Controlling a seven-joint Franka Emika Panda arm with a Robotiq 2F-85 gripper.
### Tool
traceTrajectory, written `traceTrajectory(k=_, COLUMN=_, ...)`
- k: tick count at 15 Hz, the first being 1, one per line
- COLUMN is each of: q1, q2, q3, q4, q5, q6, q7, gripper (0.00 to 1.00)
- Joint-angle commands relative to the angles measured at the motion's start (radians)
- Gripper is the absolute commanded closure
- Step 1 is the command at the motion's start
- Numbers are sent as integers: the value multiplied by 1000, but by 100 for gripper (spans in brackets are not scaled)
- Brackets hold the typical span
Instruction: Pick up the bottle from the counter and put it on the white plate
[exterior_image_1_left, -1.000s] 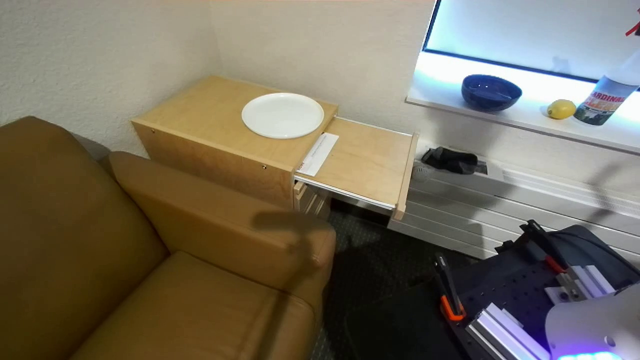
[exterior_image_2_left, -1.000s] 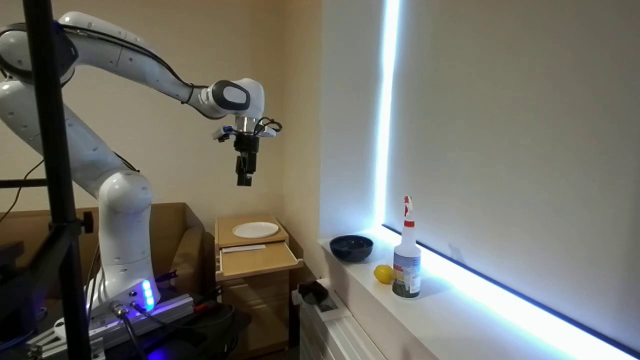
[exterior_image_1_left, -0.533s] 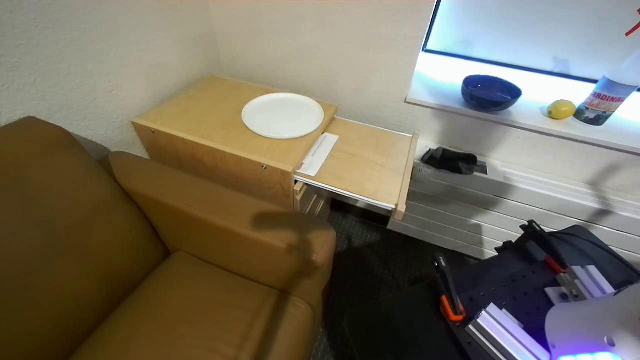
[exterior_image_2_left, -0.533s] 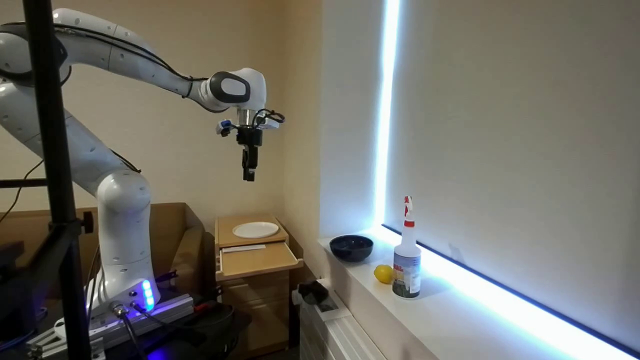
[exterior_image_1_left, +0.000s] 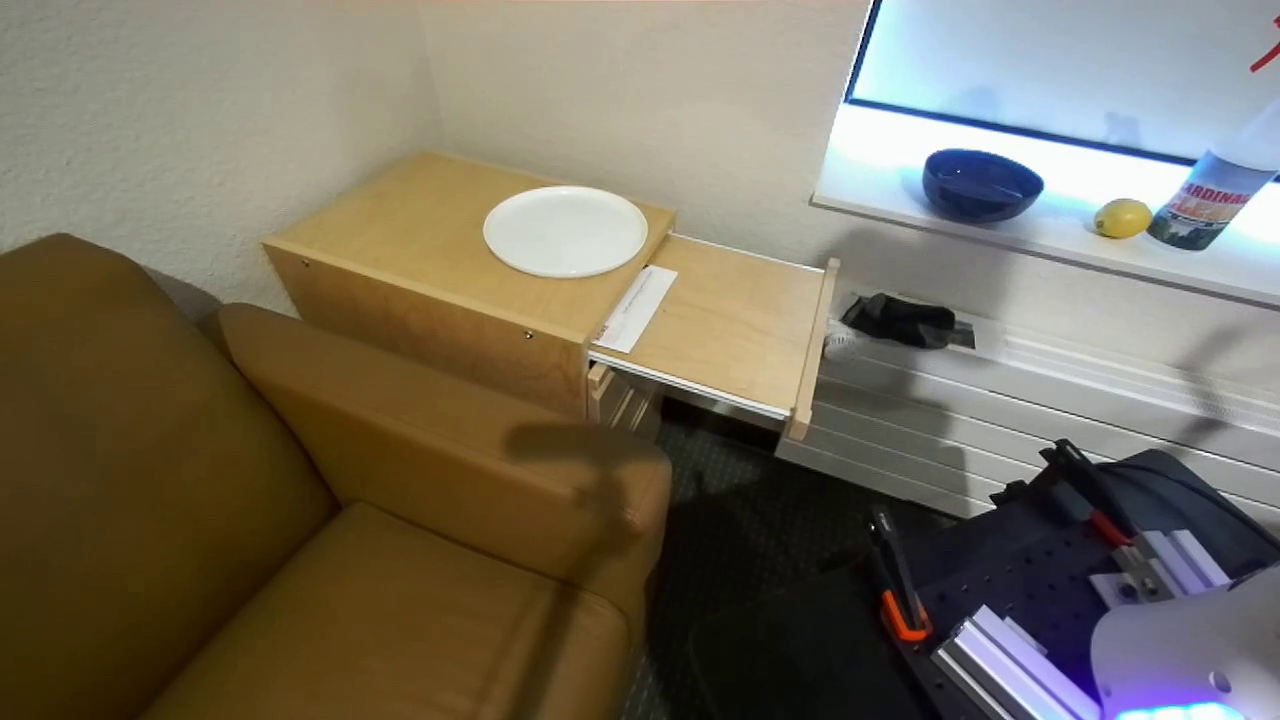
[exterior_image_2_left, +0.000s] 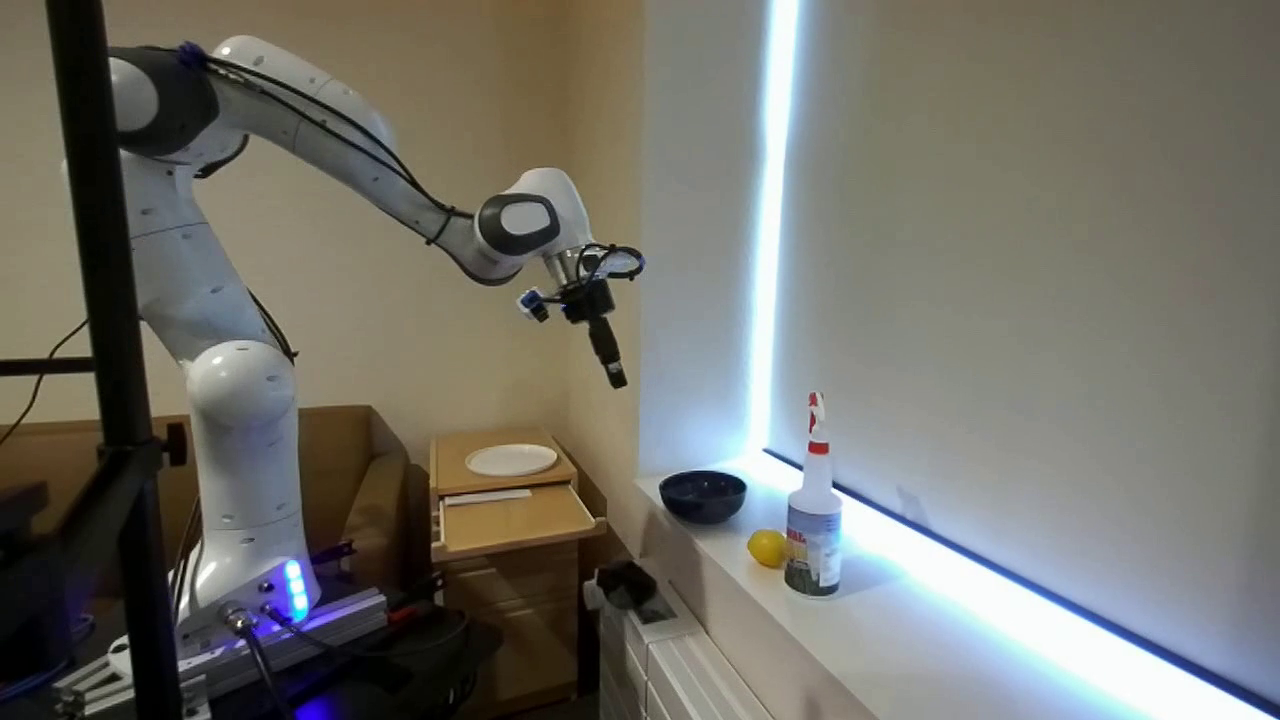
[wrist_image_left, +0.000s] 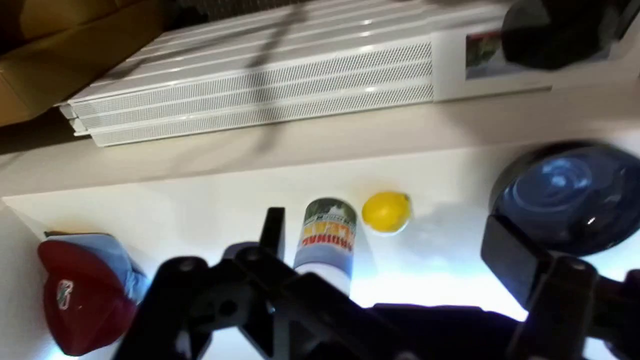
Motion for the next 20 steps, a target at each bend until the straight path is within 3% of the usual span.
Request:
traceTrajectory(k=1, q1=-67, q2=157, q3=12, q4=163, q5=98, q6=43, q7=77, gripper=0)
traceTrajectory(k=2, q1=-72, q2=94, q3=20, q4=82, q5=63, q6=53, q7=21, gripper=0)
traceTrajectory(k=5, q1=-71, q2=147, q3=14, q4=152, q5=93, q6=51, q7=58, gripper=0)
traceTrajectory(k=6, q1=-86, q2=165, q3=25, q4=142, q5=23, q6=77, q7=81, gripper=0)
traceTrajectory(k=7, q1=-120, q2=209, q3=43, q4=160, q5=-87, q6=127, q7=196, gripper=0)
traceTrajectory(k=11, q1=-150, q2=381, q3=-7, q4=278, q5=-250, q6=300, q7=491, gripper=0)
traceTrajectory(k=17, q1=-109, q2=647, q3=-114, q4=522, q5=-460, q6=351, q7=992, gripper=0)
traceTrajectory(k=18, q1=-128, q2=547, q3=-77, q4=423, q5=-412, q6=329, q7=875, gripper=0)
traceTrajectory(k=20, q1=-127, q2=583, q3=-80, q4=449, q5=-418, q6=329, q7=904, gripper=0)
